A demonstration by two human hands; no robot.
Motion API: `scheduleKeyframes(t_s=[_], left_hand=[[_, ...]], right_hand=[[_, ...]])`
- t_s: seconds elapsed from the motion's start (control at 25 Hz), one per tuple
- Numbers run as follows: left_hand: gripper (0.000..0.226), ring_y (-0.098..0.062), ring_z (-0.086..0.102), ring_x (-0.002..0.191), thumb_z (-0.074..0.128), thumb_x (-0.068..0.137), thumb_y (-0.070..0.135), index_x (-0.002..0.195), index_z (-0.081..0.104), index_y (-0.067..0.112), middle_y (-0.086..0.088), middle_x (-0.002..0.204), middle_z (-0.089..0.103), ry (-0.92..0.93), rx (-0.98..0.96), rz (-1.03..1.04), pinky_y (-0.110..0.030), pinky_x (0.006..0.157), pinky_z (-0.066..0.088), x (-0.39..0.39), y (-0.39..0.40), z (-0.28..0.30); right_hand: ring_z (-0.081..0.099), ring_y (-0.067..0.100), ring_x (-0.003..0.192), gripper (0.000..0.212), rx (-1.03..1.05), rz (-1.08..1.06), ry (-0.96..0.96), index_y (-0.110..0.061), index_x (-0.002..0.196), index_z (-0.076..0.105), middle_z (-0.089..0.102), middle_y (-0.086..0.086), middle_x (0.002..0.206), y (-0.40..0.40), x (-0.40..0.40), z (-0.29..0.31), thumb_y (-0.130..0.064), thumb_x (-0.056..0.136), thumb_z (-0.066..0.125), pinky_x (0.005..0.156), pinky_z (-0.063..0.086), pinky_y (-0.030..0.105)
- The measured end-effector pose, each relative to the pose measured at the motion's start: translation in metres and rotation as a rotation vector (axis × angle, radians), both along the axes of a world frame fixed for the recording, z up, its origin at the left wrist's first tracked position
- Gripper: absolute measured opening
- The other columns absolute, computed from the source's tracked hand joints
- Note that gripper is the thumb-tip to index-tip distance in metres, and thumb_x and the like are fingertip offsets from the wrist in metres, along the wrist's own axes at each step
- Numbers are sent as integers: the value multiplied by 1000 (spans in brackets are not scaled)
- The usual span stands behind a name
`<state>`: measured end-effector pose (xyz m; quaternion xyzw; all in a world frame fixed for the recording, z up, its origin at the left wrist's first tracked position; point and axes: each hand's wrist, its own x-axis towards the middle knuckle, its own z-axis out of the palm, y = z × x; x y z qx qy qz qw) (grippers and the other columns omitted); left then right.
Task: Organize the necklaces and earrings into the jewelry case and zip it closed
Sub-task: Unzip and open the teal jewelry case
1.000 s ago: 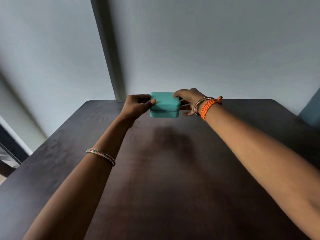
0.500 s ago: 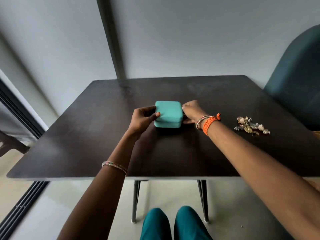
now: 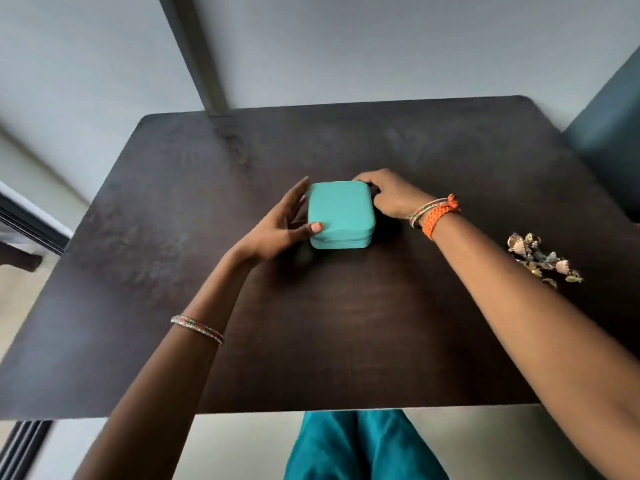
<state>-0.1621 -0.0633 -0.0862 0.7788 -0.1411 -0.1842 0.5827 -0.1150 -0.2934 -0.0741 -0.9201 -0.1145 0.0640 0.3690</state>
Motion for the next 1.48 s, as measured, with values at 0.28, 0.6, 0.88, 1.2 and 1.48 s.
scheduleKeyframes(t_s=[0.28, 0.6, 0.88, 1.2, 1.48], left_hand=[[93, -22, 26, 139, 68, 82, 16, 148, 5, 0, -12, 154, 17, -59, 356, -147, -32, 114, 26, 1, -5, 43], [86, -23, 23, 143, 73, 79, 33, 147, 26, 8, -8, 156, 22, -284, 579, -286, -27, 117, 17, 16, -1, 50], [93, -22, 22, 144, 36, 76, 72, 150, 19, 18, 0, 158, 18, -423, 729, -352, -38, 116, 18, 16, 9, 42], [85, -20, 15, 146, 57, 84, 56, 150, 19, 20, 2, 159, 15, -369, 675, -341, -33, 116, 17, 18, 11, 37], [87, -23, 30, 141, 48, 77, 71, 146, 31, 22, 4, 154, 29, -474, 725, -305, -39, 114, 23, 23, 13, 36]], right_hand=[[65, 21, 104, 45, 23, -256, 44, -12, 107, 70, 72, 8, 107, 4, -27, 15, 12, 80, 44, 86, 46, 21], [66, 26, 94, 20, -33, -378, 35, -5, 101, 71, 72, 13, 99, 13, -33, 17, -4, 88, 55, 78, 45, 24], [65, 27, 78, 13, -60, -487, -116, -3, 90, 70, 71, 13, 86, 19, -52, 4, 0, 84, 57, 68, 45, 27], [62, 31, 77, 10, -151, -433, -109, -1, 86, 64, 66, 15, 84, 18, -52, 7, 3, 84, 56, 66, 47, 36], [61, 31, 76, 10, -269, -323, -56, -1, 90, 64, 64, 13, 87, 12, -74, 17, -1, 82, 57, 61, 46, 34]])
